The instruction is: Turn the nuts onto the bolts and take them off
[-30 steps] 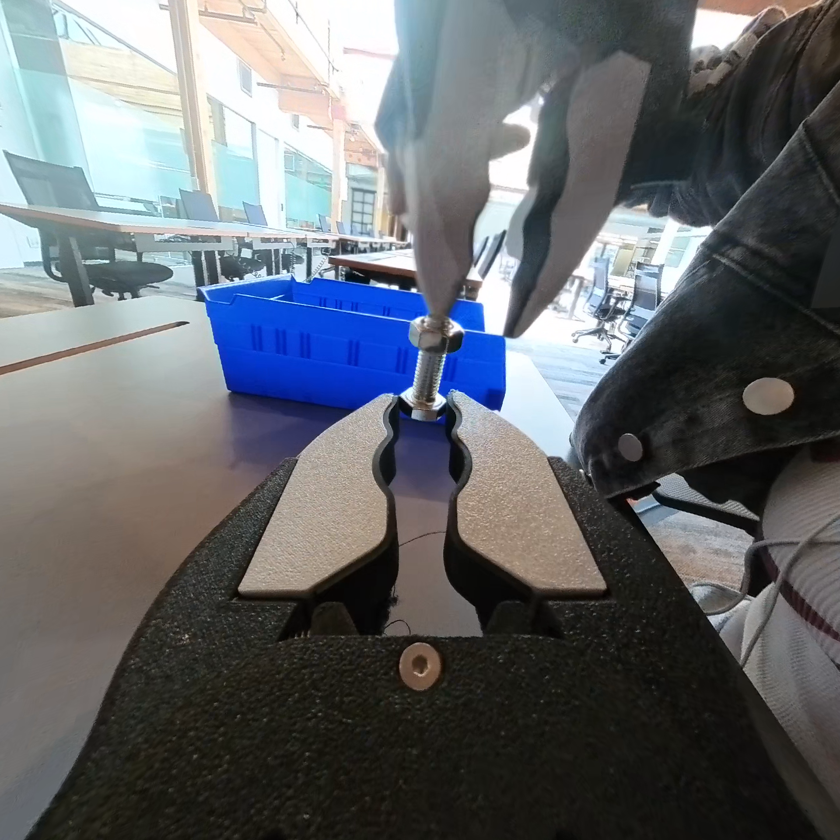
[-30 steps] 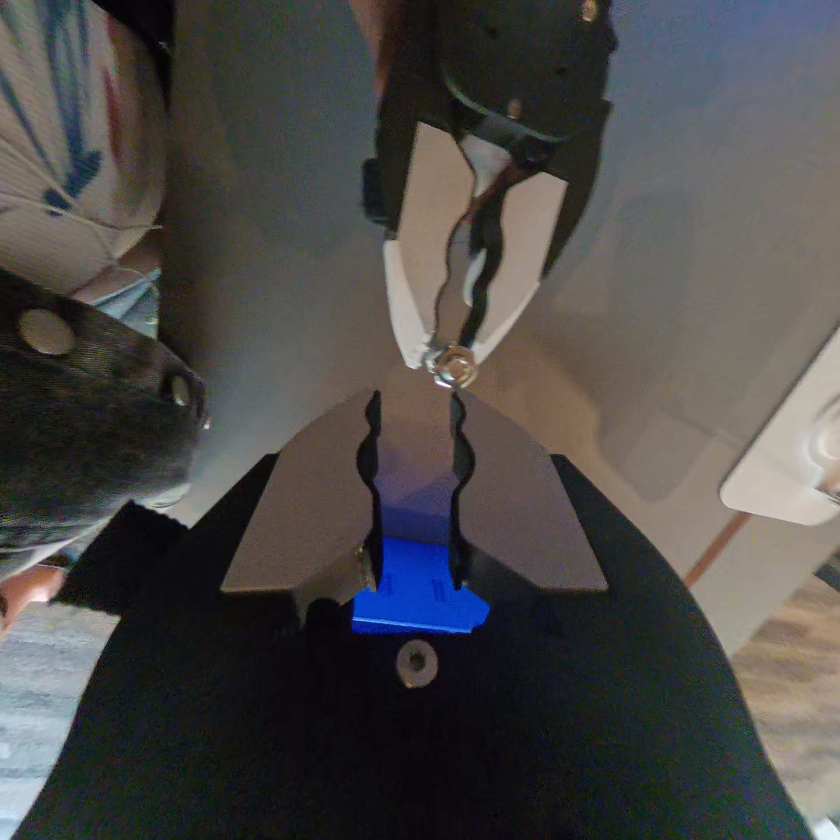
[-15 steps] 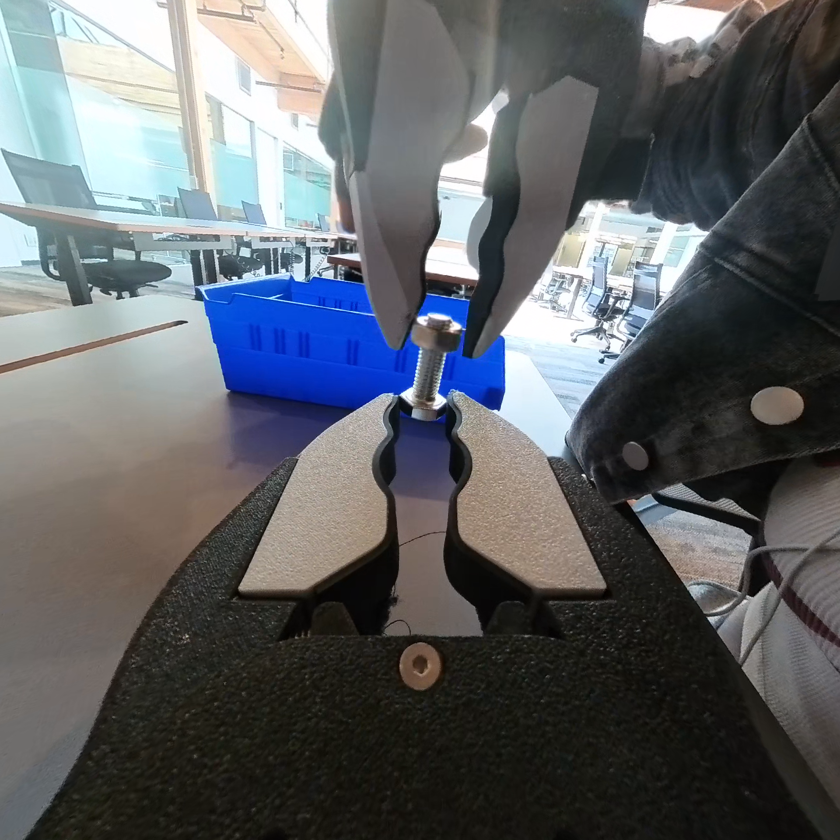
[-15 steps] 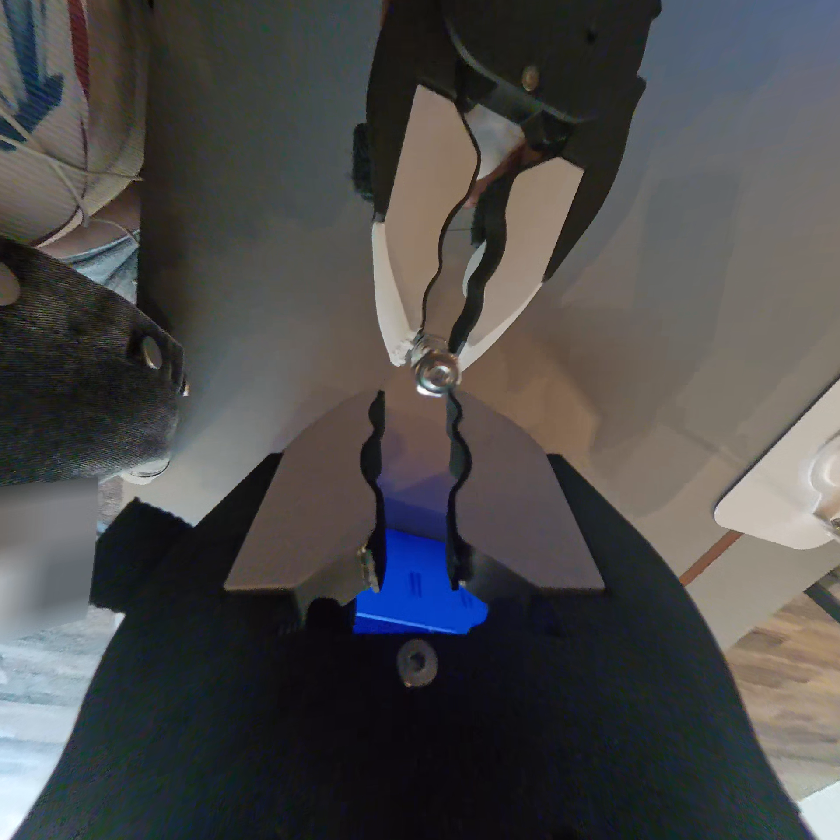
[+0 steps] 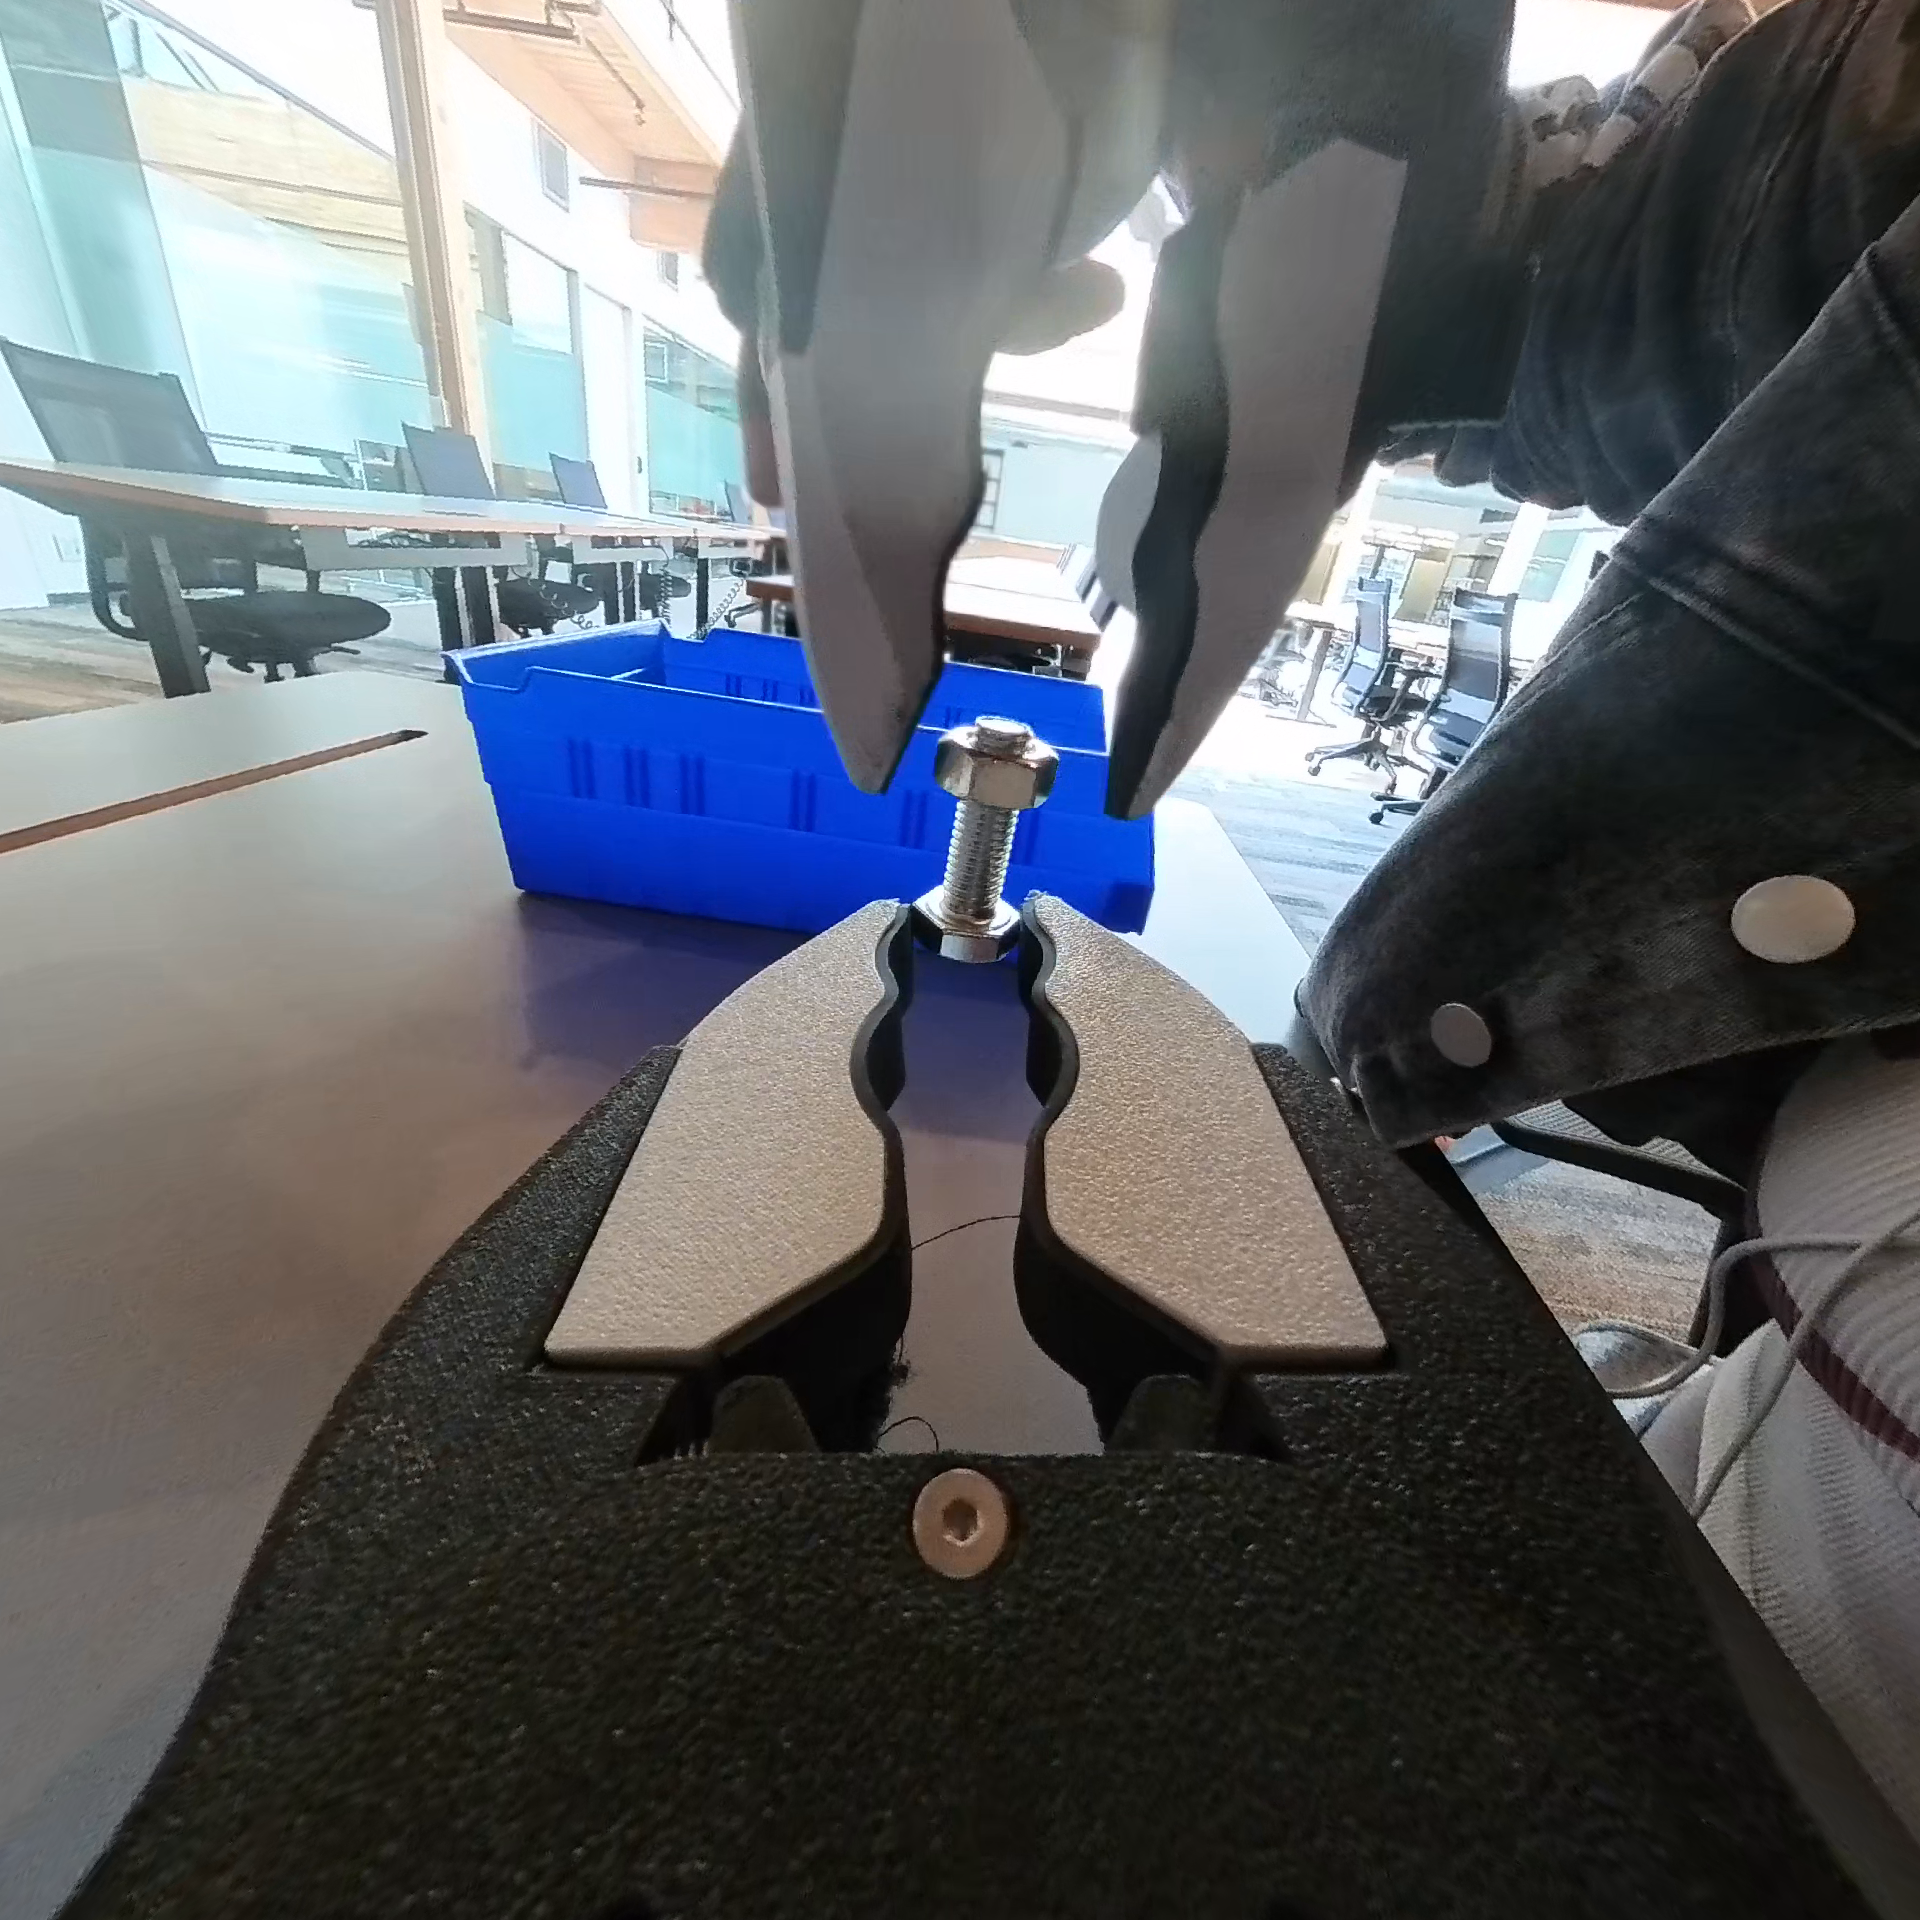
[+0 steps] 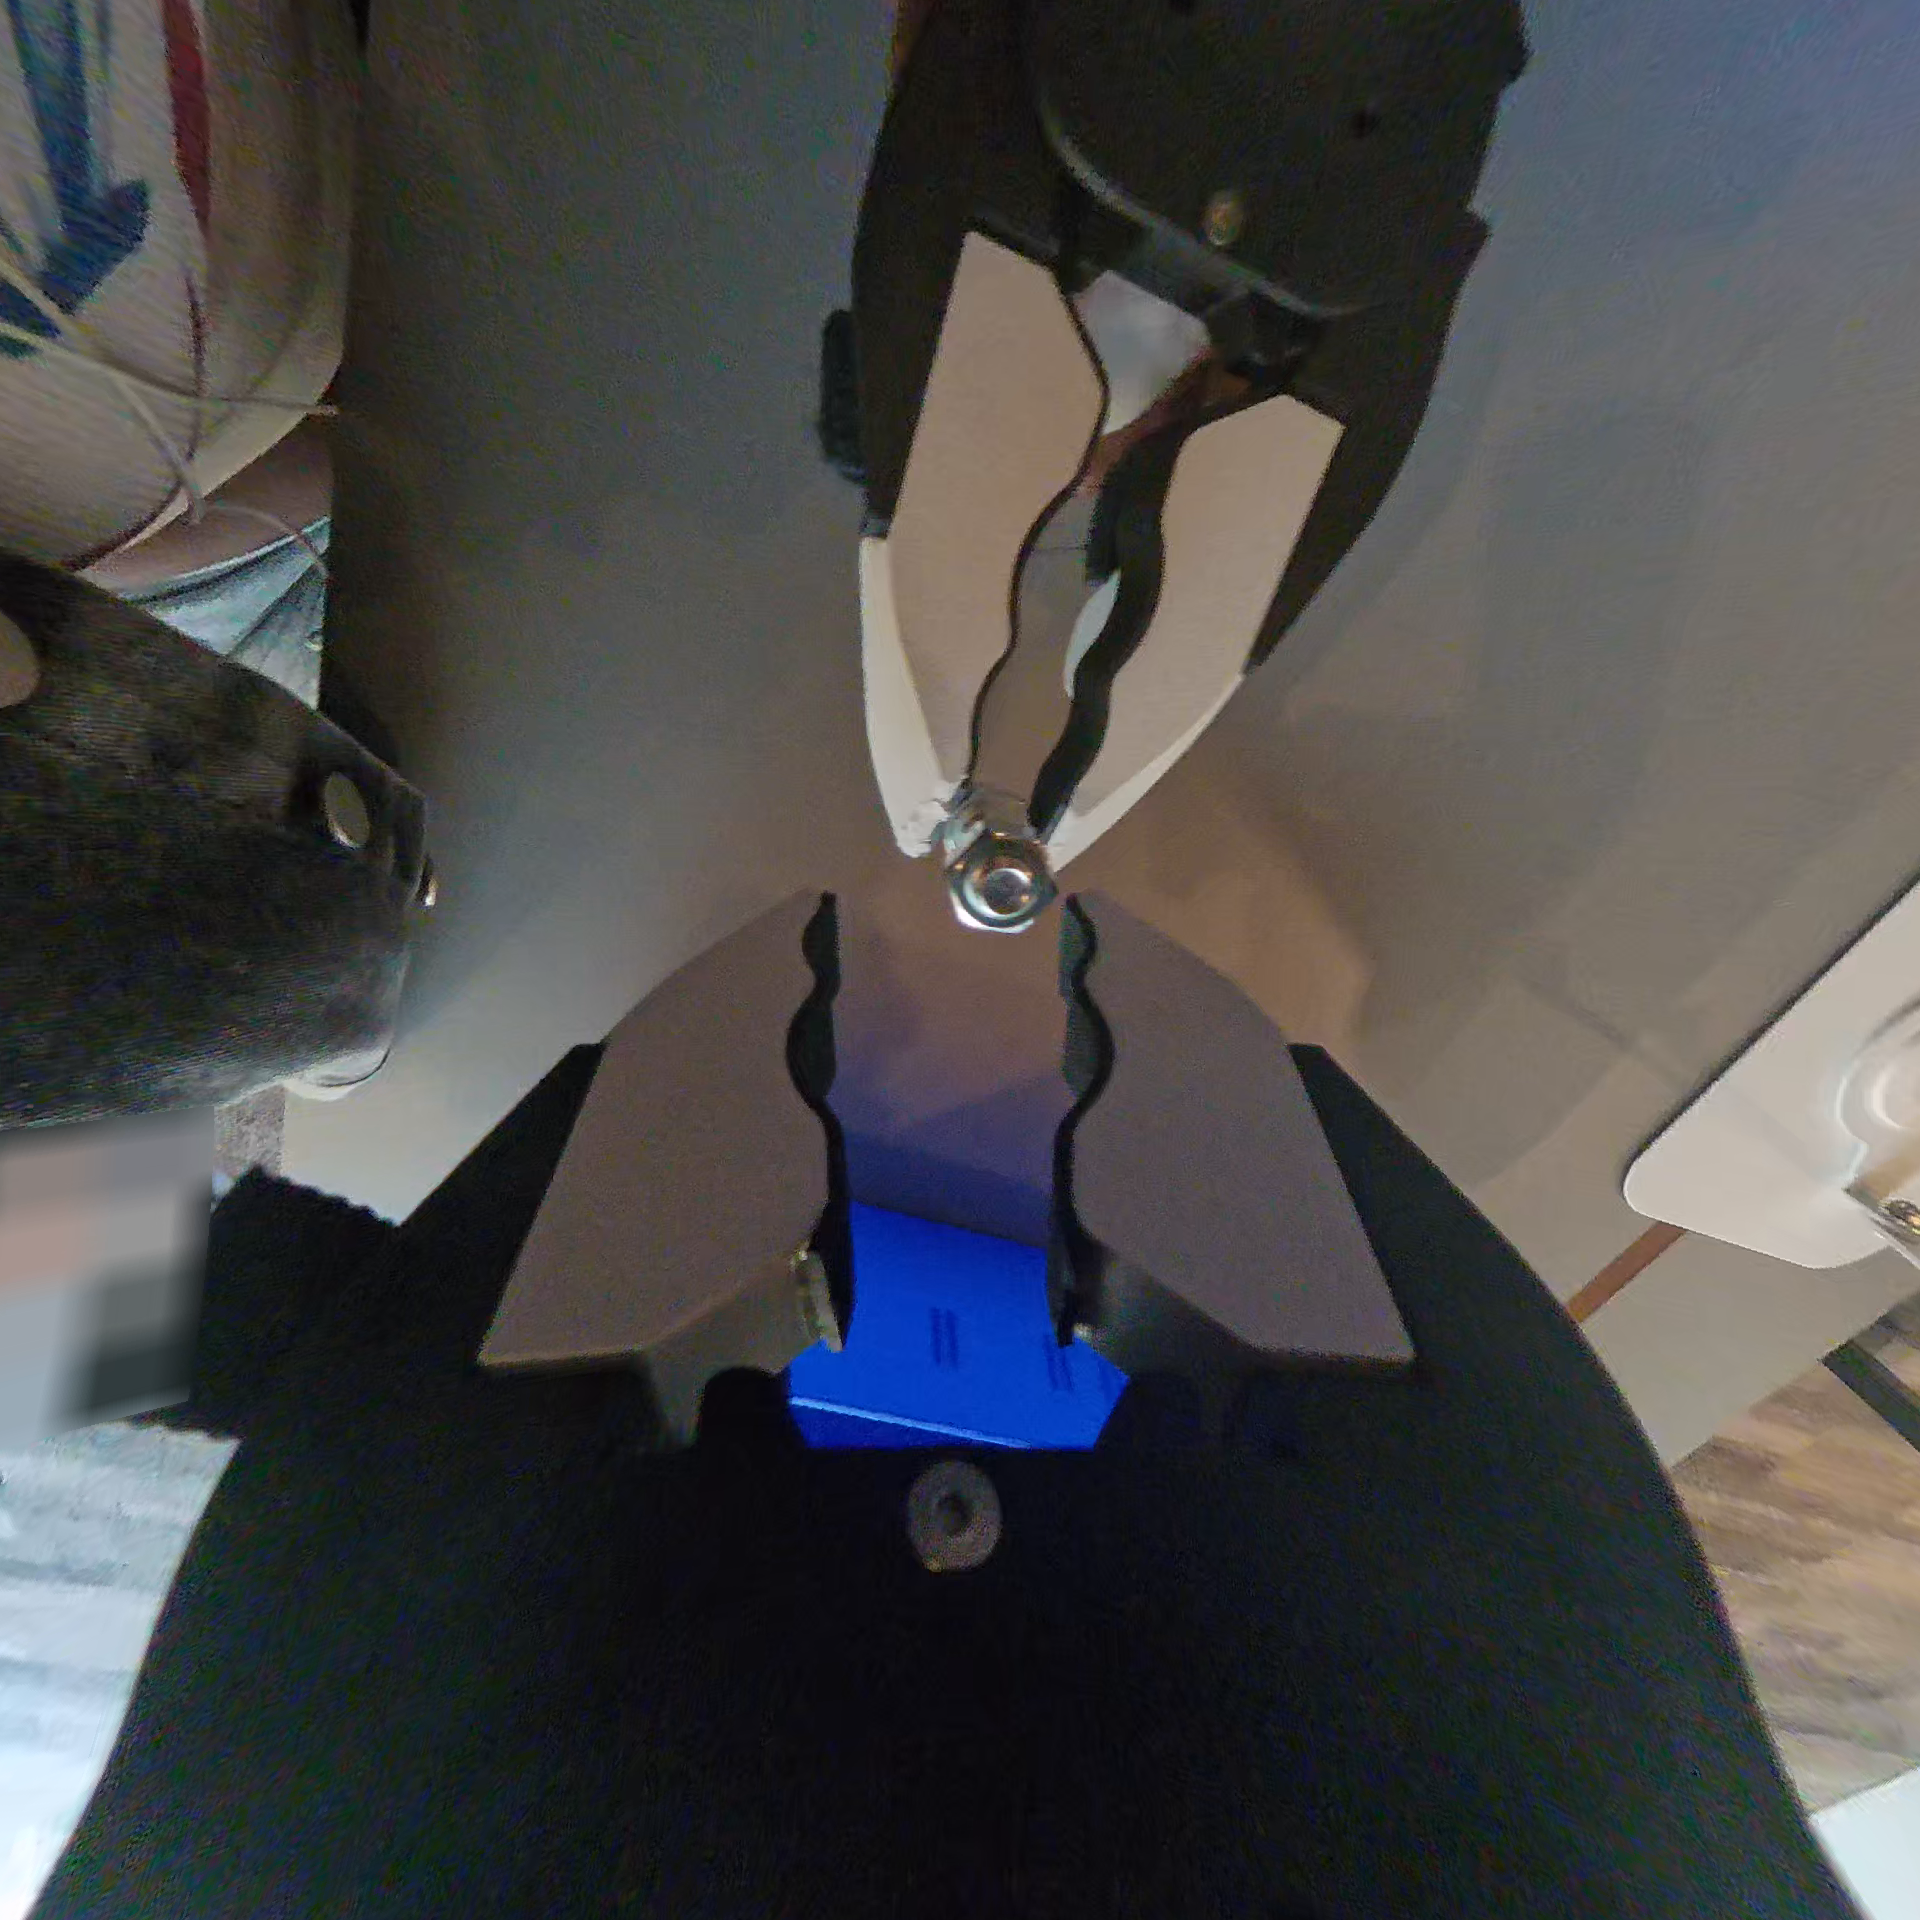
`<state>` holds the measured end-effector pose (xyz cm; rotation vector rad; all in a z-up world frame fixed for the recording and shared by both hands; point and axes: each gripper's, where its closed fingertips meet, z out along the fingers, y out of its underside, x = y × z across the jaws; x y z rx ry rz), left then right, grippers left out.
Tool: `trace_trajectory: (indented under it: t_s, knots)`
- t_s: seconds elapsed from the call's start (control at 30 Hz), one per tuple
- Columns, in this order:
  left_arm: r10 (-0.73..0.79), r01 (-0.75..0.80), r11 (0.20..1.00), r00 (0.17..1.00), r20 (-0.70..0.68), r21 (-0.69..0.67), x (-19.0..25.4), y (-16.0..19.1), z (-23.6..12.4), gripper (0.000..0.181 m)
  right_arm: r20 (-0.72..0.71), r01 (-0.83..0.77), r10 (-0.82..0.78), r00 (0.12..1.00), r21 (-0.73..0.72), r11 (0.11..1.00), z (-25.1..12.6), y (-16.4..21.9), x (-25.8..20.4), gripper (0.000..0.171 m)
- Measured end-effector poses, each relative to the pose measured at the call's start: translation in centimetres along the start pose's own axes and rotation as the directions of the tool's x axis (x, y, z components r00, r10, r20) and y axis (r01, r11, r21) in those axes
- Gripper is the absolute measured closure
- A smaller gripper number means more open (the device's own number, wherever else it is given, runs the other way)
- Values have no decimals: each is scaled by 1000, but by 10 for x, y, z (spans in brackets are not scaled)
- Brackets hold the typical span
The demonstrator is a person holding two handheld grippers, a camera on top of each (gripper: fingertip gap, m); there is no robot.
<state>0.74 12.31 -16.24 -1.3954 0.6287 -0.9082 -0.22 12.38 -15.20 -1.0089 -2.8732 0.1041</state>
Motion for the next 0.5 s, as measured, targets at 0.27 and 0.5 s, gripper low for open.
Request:
trace_trajectory:
  t_s: [0.27,0.5]
  knots:
    - [-3,3,1000,1000,2,2,-1,0,0,162,38,-66,66,997,7,998,-8,5,-7,154]
    - [-3,3,1000,1000,1,1,0,0,0,162,31,-42,42,999,-4,999,2,2,-4,128]
